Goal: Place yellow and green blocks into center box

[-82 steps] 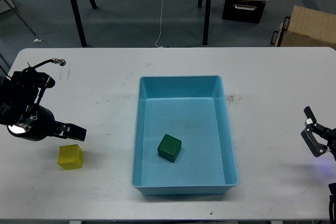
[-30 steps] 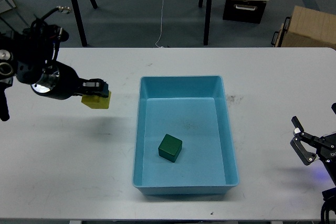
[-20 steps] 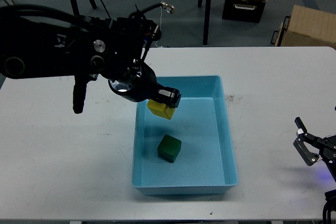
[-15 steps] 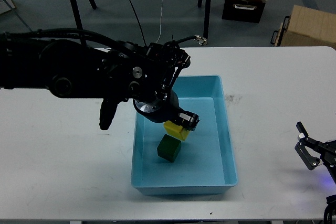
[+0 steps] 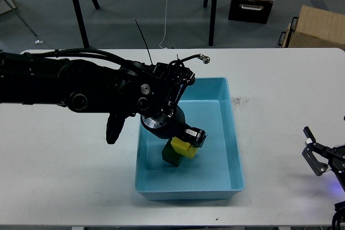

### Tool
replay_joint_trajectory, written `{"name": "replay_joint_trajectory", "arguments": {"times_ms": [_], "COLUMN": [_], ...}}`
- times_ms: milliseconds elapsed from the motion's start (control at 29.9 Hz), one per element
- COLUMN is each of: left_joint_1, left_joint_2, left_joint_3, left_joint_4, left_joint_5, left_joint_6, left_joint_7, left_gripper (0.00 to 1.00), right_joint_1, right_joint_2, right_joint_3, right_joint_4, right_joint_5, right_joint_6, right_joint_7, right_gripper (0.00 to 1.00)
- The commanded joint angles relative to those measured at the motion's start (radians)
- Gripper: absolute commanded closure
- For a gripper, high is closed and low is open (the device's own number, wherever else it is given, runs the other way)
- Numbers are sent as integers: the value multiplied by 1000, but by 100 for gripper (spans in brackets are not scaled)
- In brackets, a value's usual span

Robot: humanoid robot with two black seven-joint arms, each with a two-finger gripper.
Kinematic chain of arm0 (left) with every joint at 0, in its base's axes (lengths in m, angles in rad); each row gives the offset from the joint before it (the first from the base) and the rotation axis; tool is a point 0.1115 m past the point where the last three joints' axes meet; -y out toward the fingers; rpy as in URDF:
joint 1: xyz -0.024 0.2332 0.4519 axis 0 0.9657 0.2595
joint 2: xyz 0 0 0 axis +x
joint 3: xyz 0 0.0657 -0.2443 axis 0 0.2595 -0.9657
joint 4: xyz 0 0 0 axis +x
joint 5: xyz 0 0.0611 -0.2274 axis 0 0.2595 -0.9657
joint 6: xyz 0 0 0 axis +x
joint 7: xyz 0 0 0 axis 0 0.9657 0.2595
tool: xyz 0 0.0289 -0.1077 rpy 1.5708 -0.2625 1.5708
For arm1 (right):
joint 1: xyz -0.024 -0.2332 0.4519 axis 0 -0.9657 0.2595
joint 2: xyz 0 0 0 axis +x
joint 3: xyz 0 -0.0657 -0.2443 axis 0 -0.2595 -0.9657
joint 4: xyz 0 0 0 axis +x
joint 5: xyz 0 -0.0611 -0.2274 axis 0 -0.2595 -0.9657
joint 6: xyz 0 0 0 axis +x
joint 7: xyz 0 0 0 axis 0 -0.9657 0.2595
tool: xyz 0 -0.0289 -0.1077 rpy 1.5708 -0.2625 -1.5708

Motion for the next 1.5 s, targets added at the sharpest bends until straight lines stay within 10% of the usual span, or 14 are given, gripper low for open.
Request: {"name": "replay_joint_trajectory", "arguments": {"times_ms": [0,201,434,702,936,1337,1470], "left_joint_1": [-4,2,36,37,54,59,184], "left_joint_2": [37,74,54,12,6,114,219], "left_joint_3": [-11,-21,-21,-21,-32,-115,-408], "left_joint_4": [28,43,33,34,42,48,101], "left_joint_5": [-4,5,10,117,99,-68,-88], "left_joint_6": [0,0,0,0,0,0,4], "left_joint_7": [-1,-24,-150,-164,-170,-173,-222], "left_gripper": [3,4,56,100,10,0,1], "right_joint_1": [0,2,2,0,-14,-17,-6], "right_joint_2": [-2,0,0,0,0,0,0], "right_joint_3": [-2,-10,-8,-4,-1,-7,-4], "right_joint_4": [3,3,0,0,1,6,6], "right_joint_5": [0,-11,-16,-14,-14,-16,-16], "right_joint_6": [0,0,0,0,0,0,0], "right_joint_7": [0,0,0,0,0,0,0], "right_gripper": [0,0,0,0,0,0,0]}}
